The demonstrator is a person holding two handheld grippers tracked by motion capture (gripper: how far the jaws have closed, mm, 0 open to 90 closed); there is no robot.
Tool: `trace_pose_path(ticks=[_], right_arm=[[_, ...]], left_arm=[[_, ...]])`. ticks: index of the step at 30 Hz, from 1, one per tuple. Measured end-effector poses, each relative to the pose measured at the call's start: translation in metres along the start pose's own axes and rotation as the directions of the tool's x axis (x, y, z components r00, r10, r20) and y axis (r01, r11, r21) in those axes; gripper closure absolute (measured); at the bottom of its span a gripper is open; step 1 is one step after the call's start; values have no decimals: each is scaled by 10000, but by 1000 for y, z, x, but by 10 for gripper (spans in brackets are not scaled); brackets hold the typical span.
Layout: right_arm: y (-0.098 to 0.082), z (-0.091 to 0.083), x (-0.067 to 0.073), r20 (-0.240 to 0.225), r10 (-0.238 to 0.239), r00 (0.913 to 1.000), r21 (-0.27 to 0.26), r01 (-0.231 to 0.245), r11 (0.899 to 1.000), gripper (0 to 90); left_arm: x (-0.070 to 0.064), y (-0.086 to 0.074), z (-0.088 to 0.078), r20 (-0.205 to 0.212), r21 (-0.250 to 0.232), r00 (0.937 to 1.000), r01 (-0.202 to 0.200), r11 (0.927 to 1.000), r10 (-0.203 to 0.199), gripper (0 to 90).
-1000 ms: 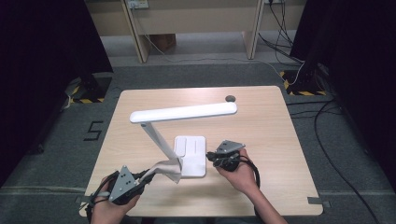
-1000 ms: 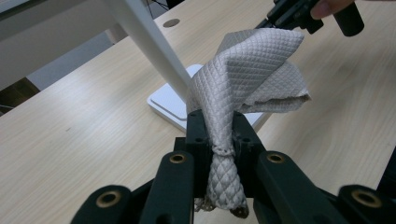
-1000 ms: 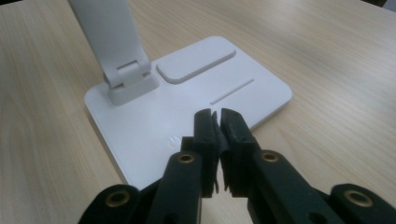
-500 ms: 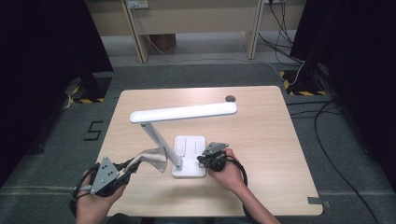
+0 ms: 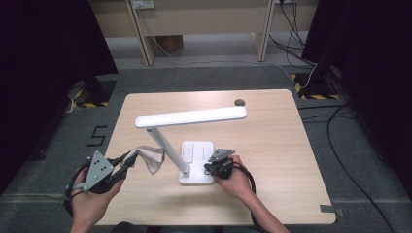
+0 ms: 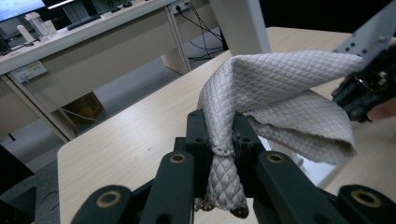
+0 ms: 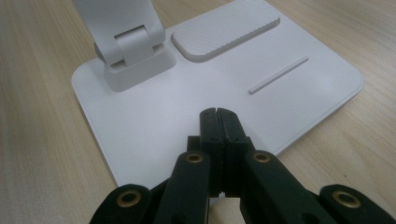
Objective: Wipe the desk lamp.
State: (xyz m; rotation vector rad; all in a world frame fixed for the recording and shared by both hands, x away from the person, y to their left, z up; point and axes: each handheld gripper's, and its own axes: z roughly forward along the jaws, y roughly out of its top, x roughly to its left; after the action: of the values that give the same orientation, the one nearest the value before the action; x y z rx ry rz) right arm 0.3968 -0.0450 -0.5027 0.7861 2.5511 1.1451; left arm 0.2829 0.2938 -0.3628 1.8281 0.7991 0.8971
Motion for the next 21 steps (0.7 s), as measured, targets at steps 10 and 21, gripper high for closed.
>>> trace_pose_path(ticks=[10,21], right_arm=[[0,0,1,118,-104,9999,-70,105,9999,900],[-2,1,0,40,18,10000,-218,-17,9998,900]], left_arm=[[4,15,3,-330,-657,9989,313,9973,-335,807],[10,30,3,-786,-1377,9947,554,9889,-667,808]])
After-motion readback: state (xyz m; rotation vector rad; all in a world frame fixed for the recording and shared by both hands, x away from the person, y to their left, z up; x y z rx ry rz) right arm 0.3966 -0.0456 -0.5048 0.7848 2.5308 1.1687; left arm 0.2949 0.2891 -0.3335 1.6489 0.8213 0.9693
